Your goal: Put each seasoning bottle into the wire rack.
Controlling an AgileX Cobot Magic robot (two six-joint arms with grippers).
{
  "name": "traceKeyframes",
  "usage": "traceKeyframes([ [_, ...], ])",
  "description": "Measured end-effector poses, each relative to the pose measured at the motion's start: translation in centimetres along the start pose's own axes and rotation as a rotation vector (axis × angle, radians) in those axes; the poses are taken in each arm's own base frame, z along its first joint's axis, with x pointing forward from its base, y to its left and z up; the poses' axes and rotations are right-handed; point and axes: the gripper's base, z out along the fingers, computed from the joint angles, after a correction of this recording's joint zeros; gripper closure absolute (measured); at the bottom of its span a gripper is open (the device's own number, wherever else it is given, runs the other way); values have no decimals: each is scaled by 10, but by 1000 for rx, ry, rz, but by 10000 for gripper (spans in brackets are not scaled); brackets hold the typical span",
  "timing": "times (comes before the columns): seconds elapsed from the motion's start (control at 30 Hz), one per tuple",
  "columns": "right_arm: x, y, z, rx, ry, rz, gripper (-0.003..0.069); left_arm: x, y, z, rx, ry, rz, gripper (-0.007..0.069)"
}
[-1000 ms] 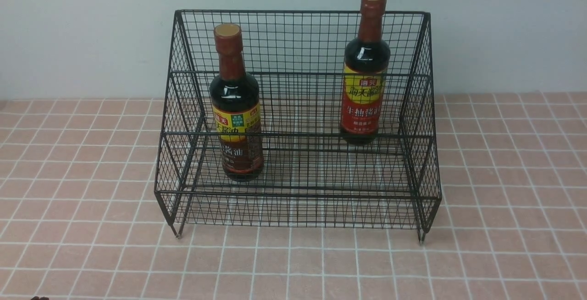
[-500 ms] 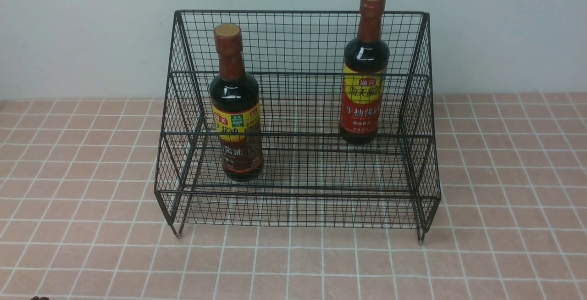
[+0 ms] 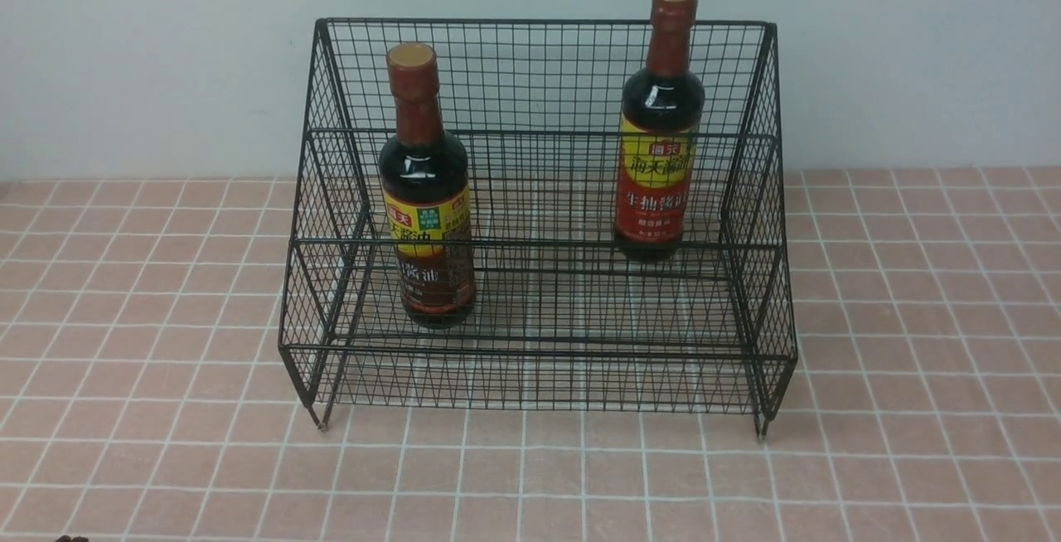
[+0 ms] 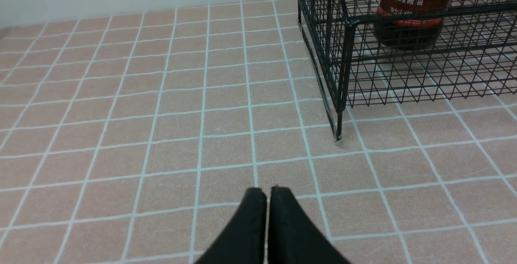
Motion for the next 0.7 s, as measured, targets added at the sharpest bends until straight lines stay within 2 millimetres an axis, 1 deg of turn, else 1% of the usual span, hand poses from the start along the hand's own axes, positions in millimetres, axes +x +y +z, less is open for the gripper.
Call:
traceKeyframes([
  [0.07,34,2,1,47,74,5,672,0,0,0,0,0,0,631],
  [0.1,55,4,1,70,117,12,672,0,0,0,0,0,0,631],
  [0.17,72,6,1,88,150,21,672,0,0,0,0,0,0,631],
  [0.2,90,7,0,108,196,41,672,0,0,0,0,0,0,631],
  [0.27,97,7,-1,131,225,67,672,0,0,0,0,1,0,631],
  [0.7,97,7,-2,152,219,99,672,0,0,0,0,1,0,631],
])
